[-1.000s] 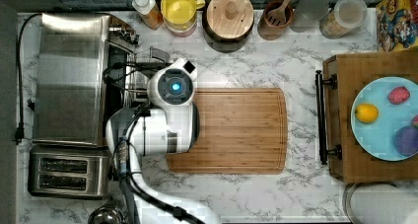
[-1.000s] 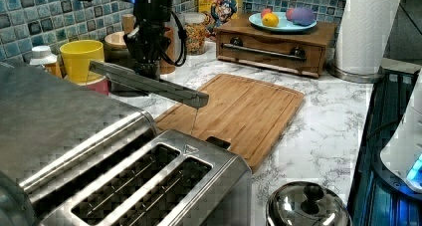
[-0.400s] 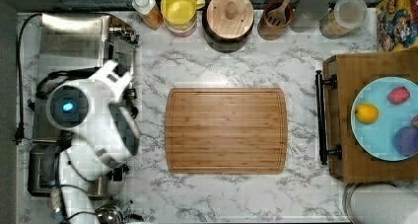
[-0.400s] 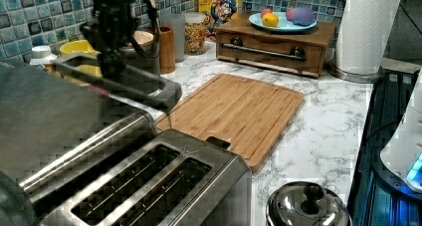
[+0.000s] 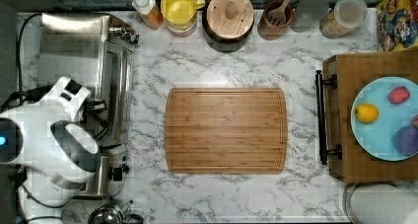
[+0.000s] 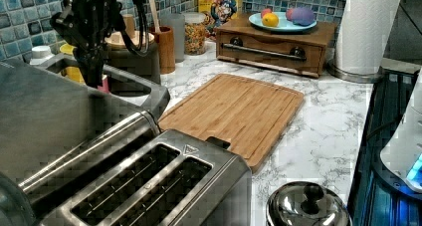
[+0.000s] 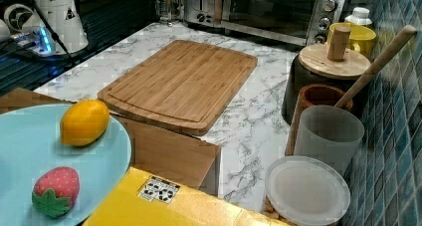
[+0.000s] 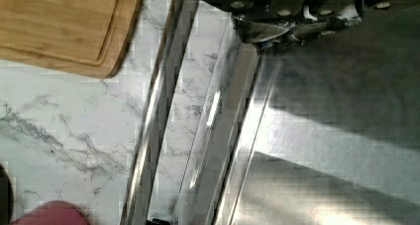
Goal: Close the oven.
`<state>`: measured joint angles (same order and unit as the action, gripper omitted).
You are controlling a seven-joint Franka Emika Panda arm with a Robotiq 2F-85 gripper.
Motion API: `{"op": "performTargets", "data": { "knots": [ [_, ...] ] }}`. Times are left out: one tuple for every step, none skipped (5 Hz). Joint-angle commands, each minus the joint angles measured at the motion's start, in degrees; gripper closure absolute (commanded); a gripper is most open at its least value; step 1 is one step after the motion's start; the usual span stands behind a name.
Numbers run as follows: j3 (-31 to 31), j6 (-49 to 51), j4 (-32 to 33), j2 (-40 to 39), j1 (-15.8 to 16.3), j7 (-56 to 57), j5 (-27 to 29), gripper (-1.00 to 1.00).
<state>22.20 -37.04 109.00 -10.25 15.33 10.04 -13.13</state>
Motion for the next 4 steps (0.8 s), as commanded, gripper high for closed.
{"op": "performTargets", "data": {
  "knots": [
    [0.44,3.09,-5.79,8.41,-0.81,-3.83,5.41,1.00],
    [0.80,3.09,-5.79,8.40,-1.17,-3.84,5.39,1.00],
    [0.92,3.09,-5.79,8.40,-1.28,-3.85,5.39,1.00],
    [2.59,3.10,-5.80,8.38,-2.92,-3.89,5.31,1.00]
  ]
}}
